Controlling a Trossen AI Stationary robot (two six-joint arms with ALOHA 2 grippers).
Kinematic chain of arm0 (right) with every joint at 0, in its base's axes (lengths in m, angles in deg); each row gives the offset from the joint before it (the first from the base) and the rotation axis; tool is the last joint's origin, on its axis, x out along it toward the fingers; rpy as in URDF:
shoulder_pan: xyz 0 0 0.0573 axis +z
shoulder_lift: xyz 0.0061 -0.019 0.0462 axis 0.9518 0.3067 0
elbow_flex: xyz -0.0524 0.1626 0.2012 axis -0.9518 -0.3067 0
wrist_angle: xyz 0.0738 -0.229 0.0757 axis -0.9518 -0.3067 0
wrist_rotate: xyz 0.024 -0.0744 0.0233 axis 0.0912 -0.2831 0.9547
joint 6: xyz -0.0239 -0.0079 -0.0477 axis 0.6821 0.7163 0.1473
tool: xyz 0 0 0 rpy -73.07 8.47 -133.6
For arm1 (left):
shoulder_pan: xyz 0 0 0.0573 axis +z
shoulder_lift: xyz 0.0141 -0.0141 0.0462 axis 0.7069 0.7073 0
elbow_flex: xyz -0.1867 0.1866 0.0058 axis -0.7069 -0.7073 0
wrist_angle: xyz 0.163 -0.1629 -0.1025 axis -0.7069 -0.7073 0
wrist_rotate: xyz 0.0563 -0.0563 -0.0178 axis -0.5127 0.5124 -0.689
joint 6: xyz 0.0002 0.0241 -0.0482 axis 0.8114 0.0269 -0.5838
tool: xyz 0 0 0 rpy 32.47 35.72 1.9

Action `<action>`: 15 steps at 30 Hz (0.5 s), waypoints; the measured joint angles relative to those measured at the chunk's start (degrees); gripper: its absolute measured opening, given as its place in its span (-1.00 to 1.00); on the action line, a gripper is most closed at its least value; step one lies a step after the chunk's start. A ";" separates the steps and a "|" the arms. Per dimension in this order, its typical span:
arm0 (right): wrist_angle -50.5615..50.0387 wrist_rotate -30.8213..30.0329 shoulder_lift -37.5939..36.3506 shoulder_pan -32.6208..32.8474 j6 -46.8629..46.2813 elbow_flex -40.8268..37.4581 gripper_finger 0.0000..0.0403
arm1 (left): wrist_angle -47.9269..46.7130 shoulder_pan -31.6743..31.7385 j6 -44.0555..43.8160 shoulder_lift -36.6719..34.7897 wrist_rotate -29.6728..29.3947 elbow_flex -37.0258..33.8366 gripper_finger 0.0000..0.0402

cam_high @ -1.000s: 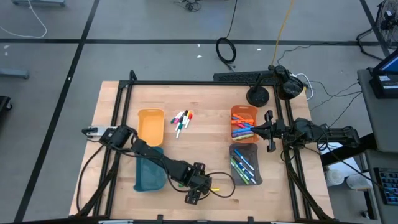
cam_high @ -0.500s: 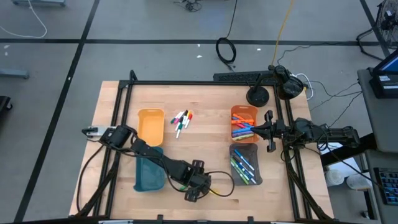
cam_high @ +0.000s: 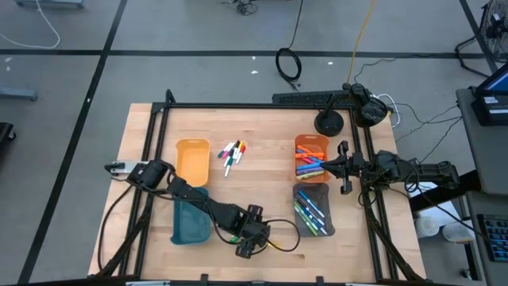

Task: Pick & Place Markers
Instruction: Put the bottom yellow pen into the blue bin

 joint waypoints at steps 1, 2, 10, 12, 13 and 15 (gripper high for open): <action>-0.01 0.00 -0.01 0.00 0.01 0.01 -0.98 | 0.00 -0.02 -0.17 0.00 0.36 0.00 0.26; -0.02 0.00 0.00 -0.01 0.00 0.01 -0.98 | 0.00 -0.10 -0.50 0.00 0.65 0.00 0.19; 0.00 0.00 -0.02 0.01 0.00 0.00 -0.98 | 0.03 -0.32 -2.05 0.02 1.33 0.00 -0.48; 0.00 0.00 -0.02 0.01 0.00 -0.01 -0.98 | 0.02 -0.32 -2.04 0.02 1.49 0.00 -0.61; 0.00 0.01 0.00 0.01 0.00 -0.01 -0.98 | 0.00 -0.29 -1.90 0.02 1.54 0.00 -0.67; -0.02 0.00 0.00 0.01 0.02 0.01 -0.98 | -0.02 -0.11 -1.51 0.02 1.68 0.00 -0.78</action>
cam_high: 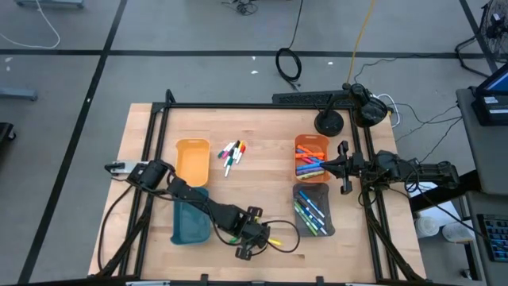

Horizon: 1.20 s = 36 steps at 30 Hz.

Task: Pick & Place Markers
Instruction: Put the bottom yellow pen into the blue bin

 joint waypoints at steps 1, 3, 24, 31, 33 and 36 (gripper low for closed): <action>0.01 -0.02 -0.01 -0.01 0.00 -0.01 -0.98 | 0.00 0.05 0.11 0.00 0.07 0.00 -0.82; 0.00 -0.02 -0.01 -0.02 -0.02 0.00 -0.98 | 0.00 0.05 0.51 0.00 0.05 0.02 -0.90; 0.03 -0.02 -0.02 -0.01 -0.01 0.00 -0.98 | -4.74 -1.72 1.66 -9.98 -6.32 -0.19 -0.94; 0.27 -0.02 0.00 0.00 -0.02 -0.01 -0.98 | -10.59 -5.48 -3.75 -18.67 -13.71 -0.04 -0.98; 0.27 -0.01 0.00 0.00 0.00 -0.01 -0.98 | -12.82 -7.00 -5.58 -21.12 -18.56 -0.02 -0.98; 0.76 -0.01 0.00 -0.01 0.00 0.00 -0.98 | -16.06 -8.87 -10.40 -23.86 -23.03 0.00 -0.99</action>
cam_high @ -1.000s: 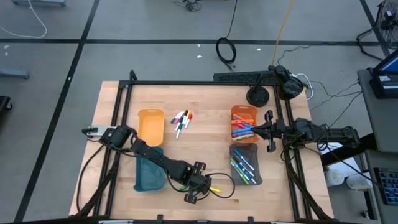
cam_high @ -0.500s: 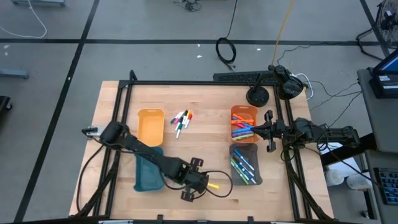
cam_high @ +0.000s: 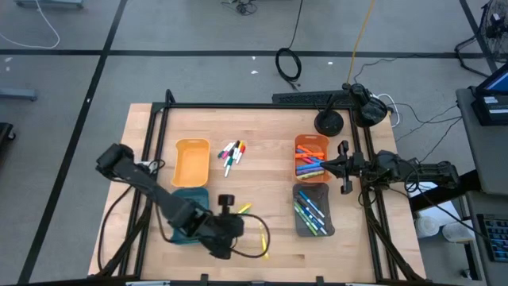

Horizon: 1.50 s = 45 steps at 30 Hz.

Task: Pick & Place Markers
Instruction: Put the bottom yellow pen into the blue bin

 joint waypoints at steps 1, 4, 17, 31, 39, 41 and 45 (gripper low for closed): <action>-0.06 -0.01 0.01 -0.02 -0.01 0.00 -0.98 | 0.82 -0.30 -2.25 -0.47 -0.31 0.00 -0.97; 0.46 -0.01 0.26 0.01 0.00 0.01 -0.98 | 2.60 -0.65 -0.39 -0.28 0.65 0.07 -0.88; 0.50 -0.01 0.60 0.00 0.00 -0.01 -0.98 | 17.24 7.73 23.24 17.56 11.11 2.30 -0.20; 0.14 -0.01 0.76 0.01 0.00 0.01 -0.98 | 17.79 11.44 33.69 22.75 24.69 2.33 -0.24; 0.24 -0.01 0.90 0.00 0.00 0.01 -0.98 | 18.25 11.14 37.24 25.81 26.47 2.51 -0.34; 0.14 -0.01 0.92 -0.01 0.01 0.01 -0.98 | 18.08 11.18 35.50 25.98 25.29 2.54 -0.35; 0.16 -0.01 0.92 0.00 -0.01 0.01 -0.98 | 16.71 11.96 28.54 26.05 25.48 2.58 -0.35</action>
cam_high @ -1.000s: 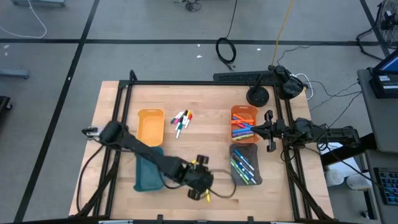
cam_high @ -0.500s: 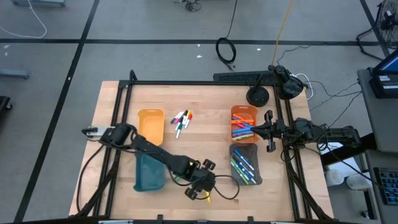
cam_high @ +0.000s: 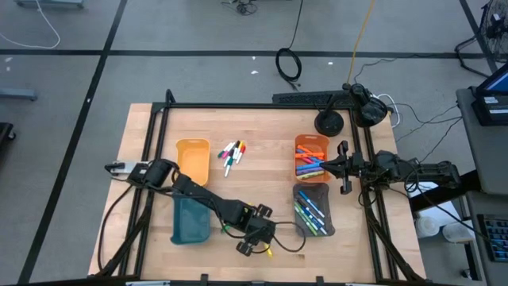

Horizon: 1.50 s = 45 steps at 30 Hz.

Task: Pick & Place Markers
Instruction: Put the bottom yellow pen into the blue bin

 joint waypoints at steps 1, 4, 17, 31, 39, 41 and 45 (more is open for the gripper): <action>0.00 0.00 0.00 0.00 0.01 0.00 -0.98 | -0.72 0.09 -2.39 0.00 -0.02 0.00 -0.35; 0.00 0.00 0.00 0.01 0.00 0.00 -0.98 | -2.95 0.53 -9.79 0.06 0.36 0.04 -0.35; 0.00 0.00 0.00 0.00 0.00 0.00 -0.98 | 2.07 1.15 -9.49 0.19 2.80 -0.27 -0.35; -0.01 0.00 0.00 0.00 0.00 -0.01 -0.98 | 6.28 1.83 4.29 0.44 2.63 -0.37 -0.35; -0.02 0.00 0.00 0.00 0.00 -0.01 -0.98 | 10.97 2.03 2.83 1.77 6.15 -0.36 -0.35; -0.02 0.00 0.00 0.01 -0.01 0.00 -0.98 | 11.45 2.01 2.67 2.16 6.23 -0.26 -0.35; -0.01 -0.01 -0.01 -0.01 0.01 -0.01 -0.98 | 11.43 2.35 1.09 2.94 6.21 -0.17 -0.35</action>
